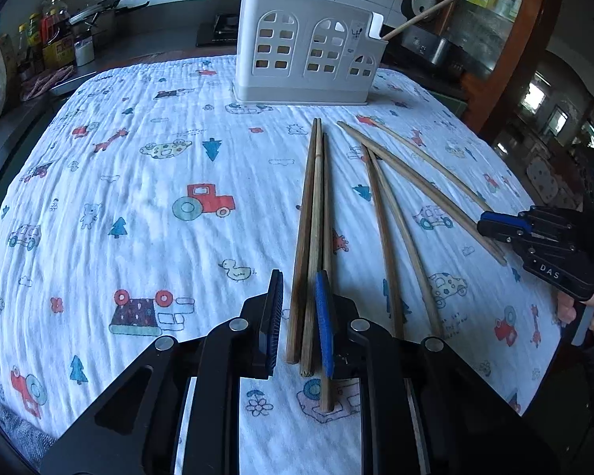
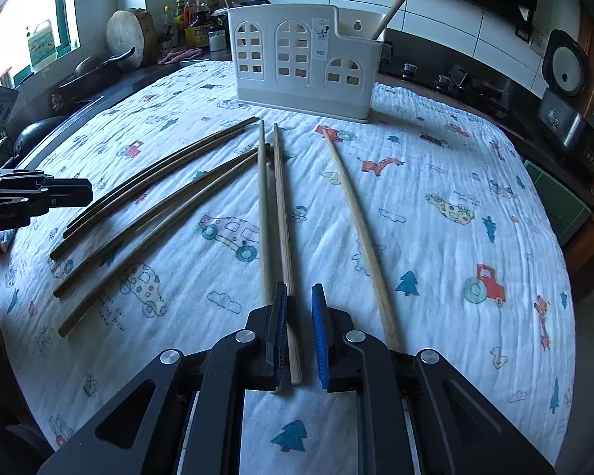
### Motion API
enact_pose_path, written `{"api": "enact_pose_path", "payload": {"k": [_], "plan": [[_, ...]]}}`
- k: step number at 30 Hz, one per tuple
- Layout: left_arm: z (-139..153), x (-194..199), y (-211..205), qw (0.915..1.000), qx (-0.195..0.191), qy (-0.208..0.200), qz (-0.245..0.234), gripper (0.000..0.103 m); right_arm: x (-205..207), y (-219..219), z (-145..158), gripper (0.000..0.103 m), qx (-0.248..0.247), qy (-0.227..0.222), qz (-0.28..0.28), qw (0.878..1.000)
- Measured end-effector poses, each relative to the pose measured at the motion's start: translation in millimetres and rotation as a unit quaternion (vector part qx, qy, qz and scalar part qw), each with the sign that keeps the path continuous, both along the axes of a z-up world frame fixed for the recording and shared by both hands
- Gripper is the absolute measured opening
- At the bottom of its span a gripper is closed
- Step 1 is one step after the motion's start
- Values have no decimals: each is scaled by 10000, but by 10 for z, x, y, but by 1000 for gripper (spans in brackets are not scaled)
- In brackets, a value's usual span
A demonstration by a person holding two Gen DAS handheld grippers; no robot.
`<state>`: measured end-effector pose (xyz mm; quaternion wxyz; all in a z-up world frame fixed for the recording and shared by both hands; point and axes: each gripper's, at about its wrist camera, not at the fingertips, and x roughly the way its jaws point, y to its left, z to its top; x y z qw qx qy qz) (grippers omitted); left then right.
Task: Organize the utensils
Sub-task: 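Return the left tool to grasp another chopstick while the right tool grasps one too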
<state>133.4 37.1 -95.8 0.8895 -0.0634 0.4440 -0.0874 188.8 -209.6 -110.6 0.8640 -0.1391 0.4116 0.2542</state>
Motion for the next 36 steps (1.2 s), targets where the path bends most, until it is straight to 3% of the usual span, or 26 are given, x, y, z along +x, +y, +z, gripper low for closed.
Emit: {"api": "enact_pose_path", "payload": {"k": [26, 28, 29, 36], "plan": [[-115, 212, -66, 9996, 206, 190, -64, 14, -37, -38, -75, 13, 70, 14, 33, 10000], [-109, 223, -60, 9995, 201, 233, 3, 13, -40, -41, -77, 13, 93, 10, 24, 10000], [-102, 225, -61, 9995, 222, 234, 27, 8, -41, -36, -75, 12, 80, 6, 16, 10000], [12, 132, -81, 9999, 135, 101, 23, 7, -92, -28, -10, 8, 129, -97, -8, 9999]]}}
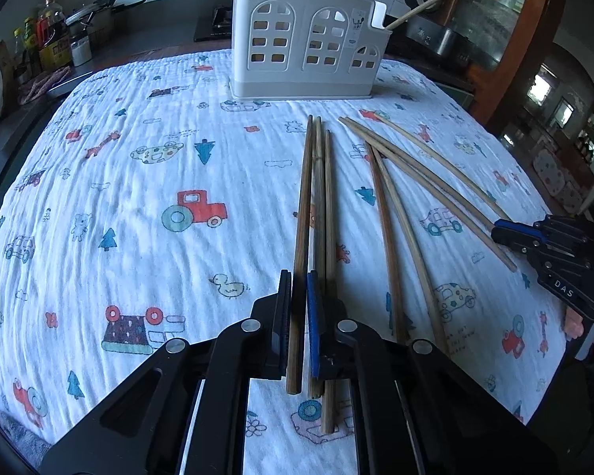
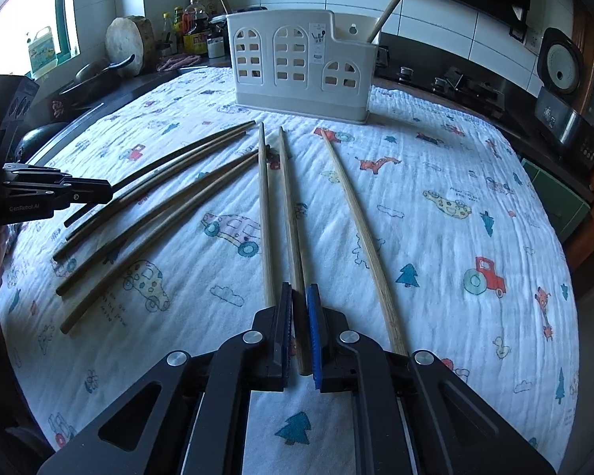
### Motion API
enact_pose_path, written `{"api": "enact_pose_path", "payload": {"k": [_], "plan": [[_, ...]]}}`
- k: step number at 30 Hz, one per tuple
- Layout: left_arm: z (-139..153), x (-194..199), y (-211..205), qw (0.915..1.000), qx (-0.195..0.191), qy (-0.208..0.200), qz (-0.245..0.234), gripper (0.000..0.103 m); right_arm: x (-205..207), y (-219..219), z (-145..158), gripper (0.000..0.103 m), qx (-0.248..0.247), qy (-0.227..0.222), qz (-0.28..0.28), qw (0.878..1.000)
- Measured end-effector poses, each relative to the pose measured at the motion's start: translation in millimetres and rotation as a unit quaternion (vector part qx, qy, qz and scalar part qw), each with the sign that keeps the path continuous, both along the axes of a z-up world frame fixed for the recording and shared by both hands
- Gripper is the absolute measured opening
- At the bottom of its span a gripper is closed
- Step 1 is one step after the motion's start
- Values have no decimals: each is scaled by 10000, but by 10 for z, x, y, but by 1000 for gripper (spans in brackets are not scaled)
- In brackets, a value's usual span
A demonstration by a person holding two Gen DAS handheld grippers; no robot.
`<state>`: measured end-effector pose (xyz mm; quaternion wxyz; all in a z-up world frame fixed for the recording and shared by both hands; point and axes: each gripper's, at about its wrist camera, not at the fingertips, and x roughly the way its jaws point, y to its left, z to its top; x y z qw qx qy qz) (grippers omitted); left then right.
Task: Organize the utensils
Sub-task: 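Return the left tool to grasp another chopstick while the right tool grasps one too, then lift the left tool's chopstick into the caddy while the right tool inserts its chopstick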
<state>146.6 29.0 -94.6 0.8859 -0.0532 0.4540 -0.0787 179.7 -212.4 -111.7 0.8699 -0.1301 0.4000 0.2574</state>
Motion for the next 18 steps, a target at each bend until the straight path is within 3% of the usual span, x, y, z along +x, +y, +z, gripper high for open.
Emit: {"api": "enact_pose_path", "payload": {"k": [6, 18], "plan": [[287, -127, 49, 9993, -31, -365, 65, 7, -89, -46, 245, 7, 170, -314, -63, 9993], [924, -161, 78, 9919, -94, -1261, 102, 6, -93, 25, 1023, 7, 727, -1152, -146, 9906]]}}
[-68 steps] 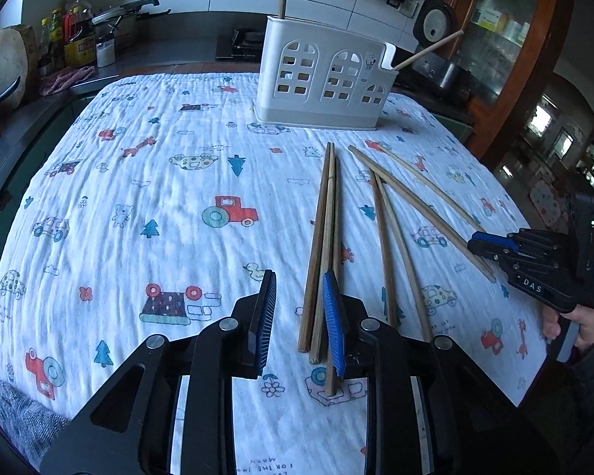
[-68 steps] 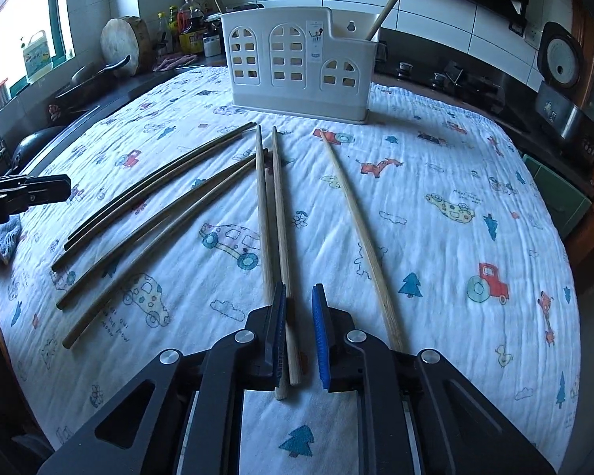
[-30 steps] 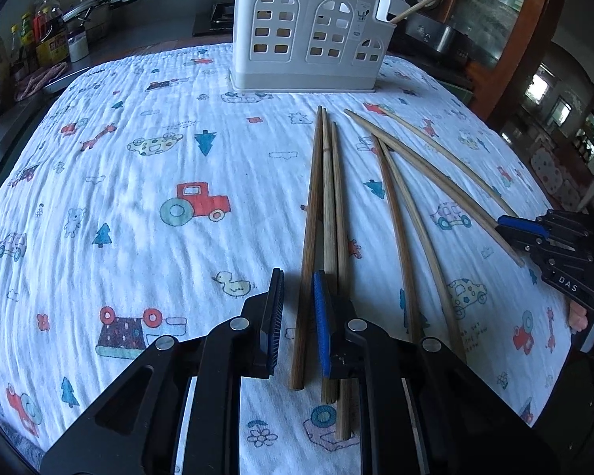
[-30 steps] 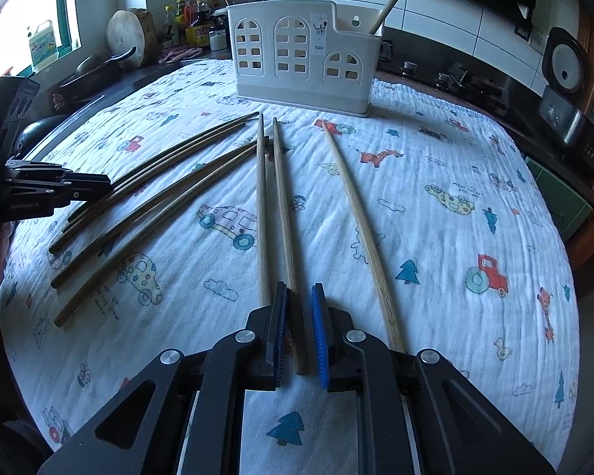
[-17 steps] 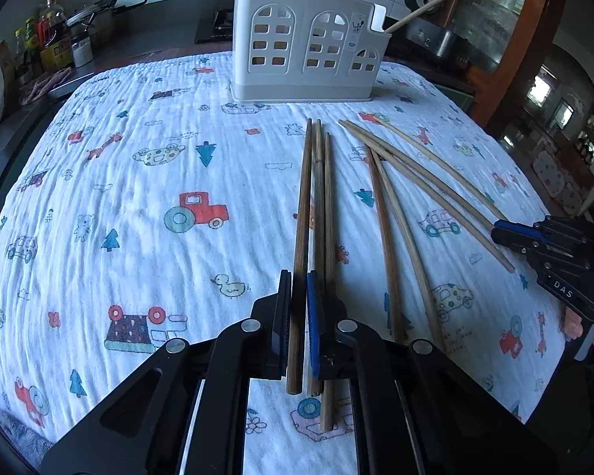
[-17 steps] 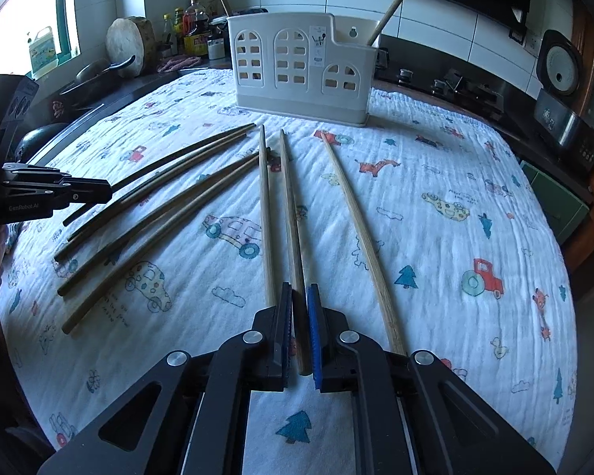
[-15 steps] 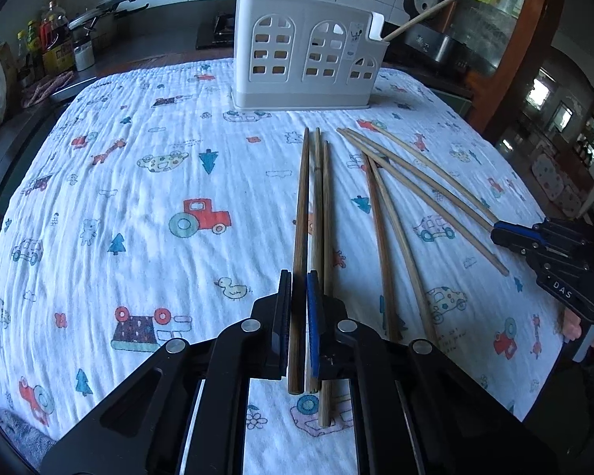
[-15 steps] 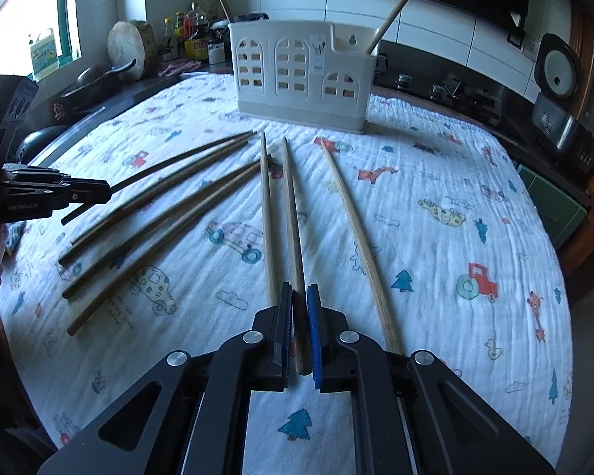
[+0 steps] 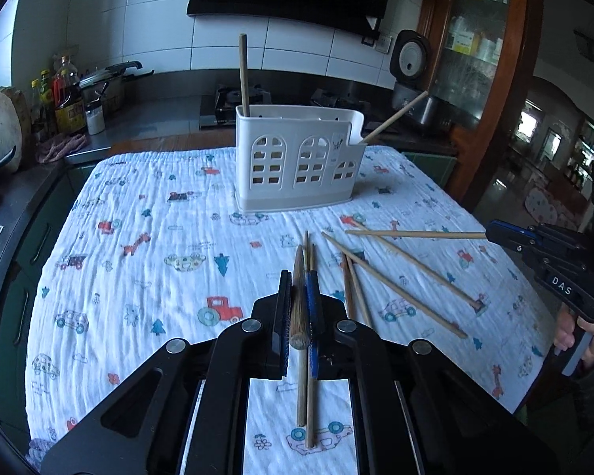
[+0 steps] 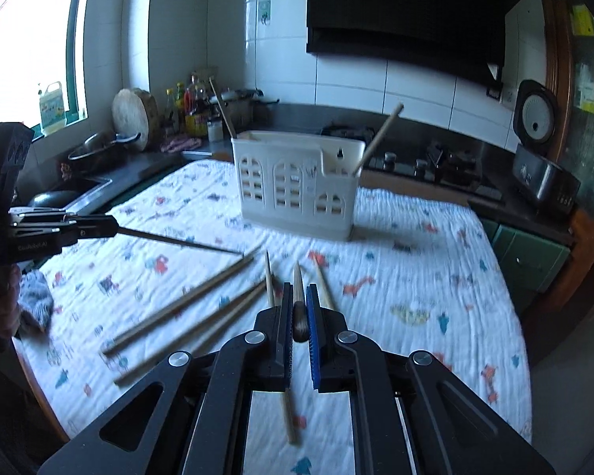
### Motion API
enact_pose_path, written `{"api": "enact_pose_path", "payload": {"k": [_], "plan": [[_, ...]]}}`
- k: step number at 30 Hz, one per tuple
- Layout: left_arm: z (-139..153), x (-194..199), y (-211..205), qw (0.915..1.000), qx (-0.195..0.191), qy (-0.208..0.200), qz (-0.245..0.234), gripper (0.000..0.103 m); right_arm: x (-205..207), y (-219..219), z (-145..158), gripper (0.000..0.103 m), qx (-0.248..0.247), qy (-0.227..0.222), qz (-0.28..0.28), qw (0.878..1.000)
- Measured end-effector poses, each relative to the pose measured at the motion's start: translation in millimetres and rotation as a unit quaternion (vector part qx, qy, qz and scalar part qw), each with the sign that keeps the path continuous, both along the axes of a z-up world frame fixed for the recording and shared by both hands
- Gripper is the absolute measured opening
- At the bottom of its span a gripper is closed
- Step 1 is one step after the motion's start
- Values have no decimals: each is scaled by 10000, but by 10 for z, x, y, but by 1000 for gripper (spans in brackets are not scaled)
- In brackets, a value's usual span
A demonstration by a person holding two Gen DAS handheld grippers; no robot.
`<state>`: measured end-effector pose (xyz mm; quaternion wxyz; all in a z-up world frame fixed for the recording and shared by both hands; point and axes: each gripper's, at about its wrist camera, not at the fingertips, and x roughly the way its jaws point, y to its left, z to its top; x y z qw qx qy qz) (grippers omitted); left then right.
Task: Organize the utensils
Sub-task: 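Lift the left tool's chopstick into the caddy while the right tool inserts its chopstick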
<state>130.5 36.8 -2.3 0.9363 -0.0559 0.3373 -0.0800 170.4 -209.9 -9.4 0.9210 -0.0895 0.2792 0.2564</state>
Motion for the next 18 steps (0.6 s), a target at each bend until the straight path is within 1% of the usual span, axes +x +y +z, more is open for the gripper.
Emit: {"api": "enact_pose_path", "payload": {"k": [4, 9, 12, 18], "plan": [[117, 96, 15, 9999, -41, -108, -39, 6, 111, 83, 174, 7, 77, -119, -7, 9999], [276, 292, 11, 9998, -27, -125, -159, 6, 377, 147, 429, 7, 170, 34, 22, 9998], [425, 419, -8, 9996, 59, -184, -196, 6, 561, 180, 654, 7, 199, 129, 54, 9997], [848, 645, -17, 9985, -31, -449, -326, 6, 790, 206, 1129, 7, 183, -2, 73, 9998]]}}
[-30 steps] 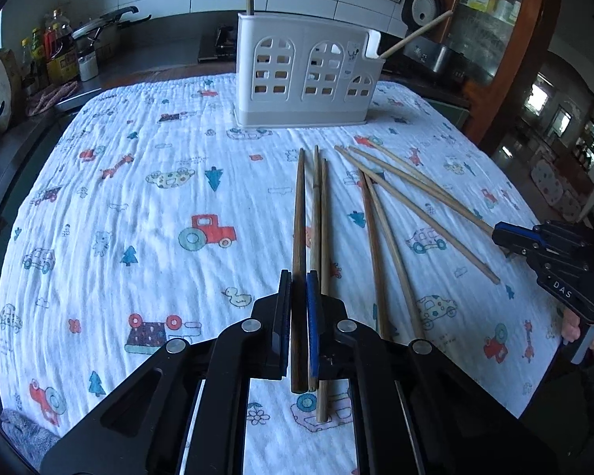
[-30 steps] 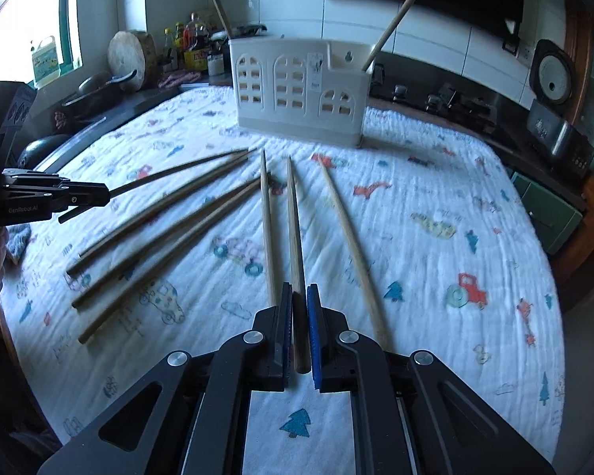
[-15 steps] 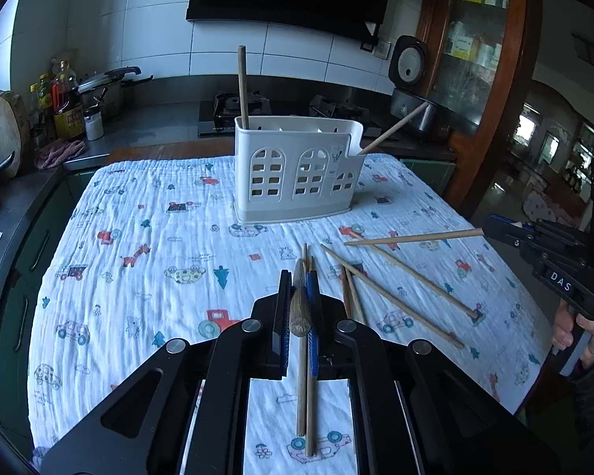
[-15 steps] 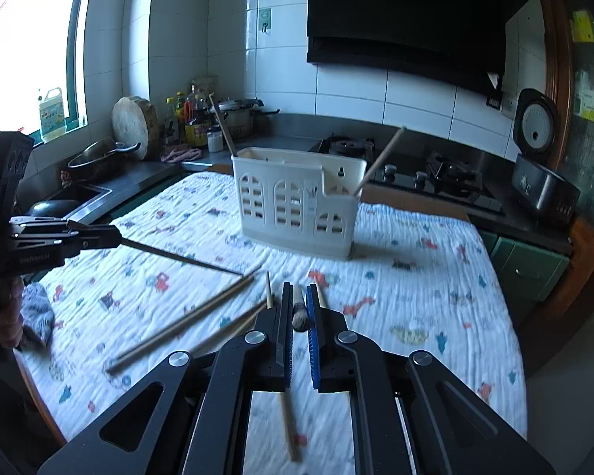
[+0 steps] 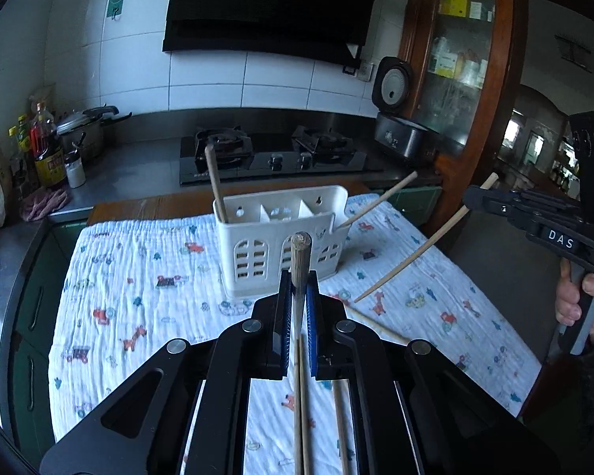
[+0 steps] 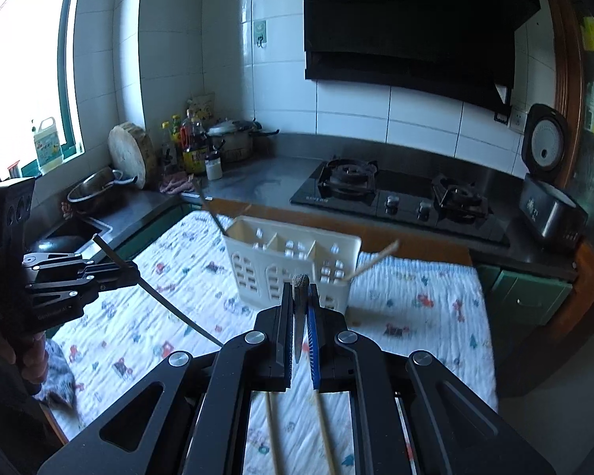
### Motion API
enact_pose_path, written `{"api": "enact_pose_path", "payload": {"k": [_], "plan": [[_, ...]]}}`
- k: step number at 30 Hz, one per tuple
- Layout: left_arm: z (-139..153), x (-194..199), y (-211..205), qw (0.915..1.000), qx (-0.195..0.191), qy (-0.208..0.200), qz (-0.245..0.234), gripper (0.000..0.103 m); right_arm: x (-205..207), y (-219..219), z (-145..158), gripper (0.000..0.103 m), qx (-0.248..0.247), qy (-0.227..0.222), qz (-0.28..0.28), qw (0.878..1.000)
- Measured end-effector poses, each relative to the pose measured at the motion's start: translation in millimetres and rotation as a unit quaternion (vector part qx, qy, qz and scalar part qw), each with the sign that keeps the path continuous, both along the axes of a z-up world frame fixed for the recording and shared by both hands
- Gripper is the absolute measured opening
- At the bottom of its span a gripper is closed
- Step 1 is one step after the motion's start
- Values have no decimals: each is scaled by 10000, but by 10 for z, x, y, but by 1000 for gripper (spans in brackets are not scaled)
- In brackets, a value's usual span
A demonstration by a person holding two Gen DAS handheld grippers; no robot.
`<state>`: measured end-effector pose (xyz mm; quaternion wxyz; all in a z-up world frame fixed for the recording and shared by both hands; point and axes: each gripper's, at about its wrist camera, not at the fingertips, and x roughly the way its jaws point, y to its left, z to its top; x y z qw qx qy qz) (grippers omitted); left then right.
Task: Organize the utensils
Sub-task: 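Lift the left tool's chopstick into the caddy while the right tool inserts its chopstick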
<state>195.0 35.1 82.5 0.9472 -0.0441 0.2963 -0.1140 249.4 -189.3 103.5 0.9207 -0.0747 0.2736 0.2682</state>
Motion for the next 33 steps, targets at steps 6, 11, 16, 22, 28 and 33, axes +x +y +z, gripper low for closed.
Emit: {"api": "enact_pose_path", "payload": {"k": [6, 11, 16, 22, 28, 33], "plan": [[569, 186, -80, 9982, 136, -592, -13, 6, 183, 20, 460, 7, 125, -269, -32, 9996], [837, 433, -98, 9954, 393, -848, 219, 6, 380, 81, 700, 7, 151, -470, -115, 9987], [799, 739, -67, 9951, 545, -700, 431, 6, 634, 144, 719, 7, 197, -464, -236, 9985], [566, 1046, 108, 9978, 325, -274, 503, 6, 893, 241, 482, 7, 159, -186, -263, 9994], [342, 1179, 198, 9989, 130, 26, 460, 6, 1033, 332, 198, 7, 28, 66, -263, 9996], [238, 1209, 210, 9991, 108, 119, 398, 6, 1125, 354, -7, 7, -36, 254, -308, 9992]]}}
